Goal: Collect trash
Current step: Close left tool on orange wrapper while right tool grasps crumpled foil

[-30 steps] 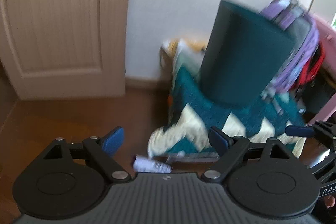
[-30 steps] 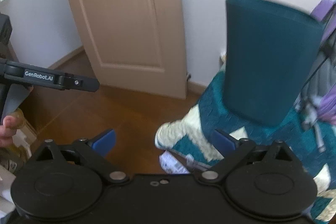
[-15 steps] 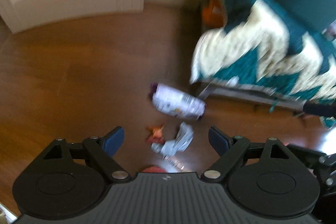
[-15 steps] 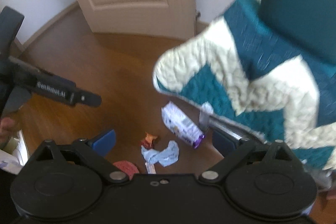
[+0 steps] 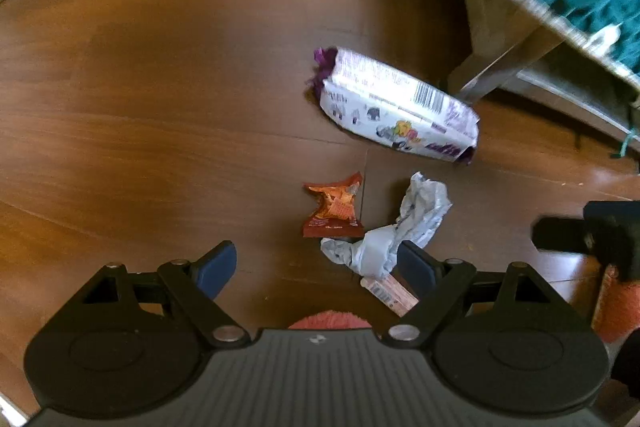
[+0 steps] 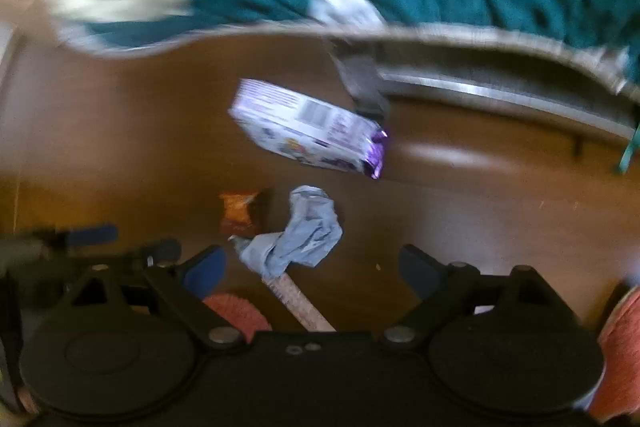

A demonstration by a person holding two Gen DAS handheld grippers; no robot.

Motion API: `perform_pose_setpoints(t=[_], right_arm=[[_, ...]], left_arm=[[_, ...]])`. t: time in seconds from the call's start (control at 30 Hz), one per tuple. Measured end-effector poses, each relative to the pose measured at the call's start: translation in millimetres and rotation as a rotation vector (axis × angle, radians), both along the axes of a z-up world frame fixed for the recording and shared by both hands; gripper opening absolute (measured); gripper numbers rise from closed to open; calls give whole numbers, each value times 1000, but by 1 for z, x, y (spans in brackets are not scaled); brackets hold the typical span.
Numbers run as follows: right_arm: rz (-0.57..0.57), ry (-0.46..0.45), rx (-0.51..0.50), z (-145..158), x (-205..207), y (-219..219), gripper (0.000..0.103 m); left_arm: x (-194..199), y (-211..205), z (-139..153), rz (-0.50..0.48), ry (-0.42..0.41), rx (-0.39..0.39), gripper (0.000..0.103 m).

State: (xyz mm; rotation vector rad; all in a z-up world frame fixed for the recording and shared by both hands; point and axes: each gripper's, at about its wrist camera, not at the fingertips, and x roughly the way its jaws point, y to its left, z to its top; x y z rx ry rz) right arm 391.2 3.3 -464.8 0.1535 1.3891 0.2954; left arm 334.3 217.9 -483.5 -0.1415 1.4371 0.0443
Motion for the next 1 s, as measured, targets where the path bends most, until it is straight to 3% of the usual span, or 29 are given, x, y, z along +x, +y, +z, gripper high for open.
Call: perform_pose_setpoints(t=[0.27,0.5,0.6,0.67,0.77,0.8,0.83,0.9,1.0], right_arm=[[-92,146,-30,-71,35,31,88],[-189,253,-65,-112,45,47,82],[-260,293,-49,-122,45,42,74],[-257,298,-74,-127,45,42,62],[-276,316,-58,-133,44,38,45],[-286,320,-45,-134,44,36,42],[-297,325,-34,-134,44,34,38],[-314,329,-6,-133,43,29,31],[-301,321,9,-130,42,26,22]], left_arm=[[16,10,-67,73,75,-16,88],[21,9,-95,94,76,-54,88],[24,5,-101,92,68,-51,88],[26,1,-105,76,65,-35,87],[27,-5,-110,46,69,-2,70],[27,-7,-111,39,77,-5,56],[28,-8,-113,39,84,-14,49],[27,-7,-113,48,89,-40,46],[25,-1,-114,81,96,-65,33]])
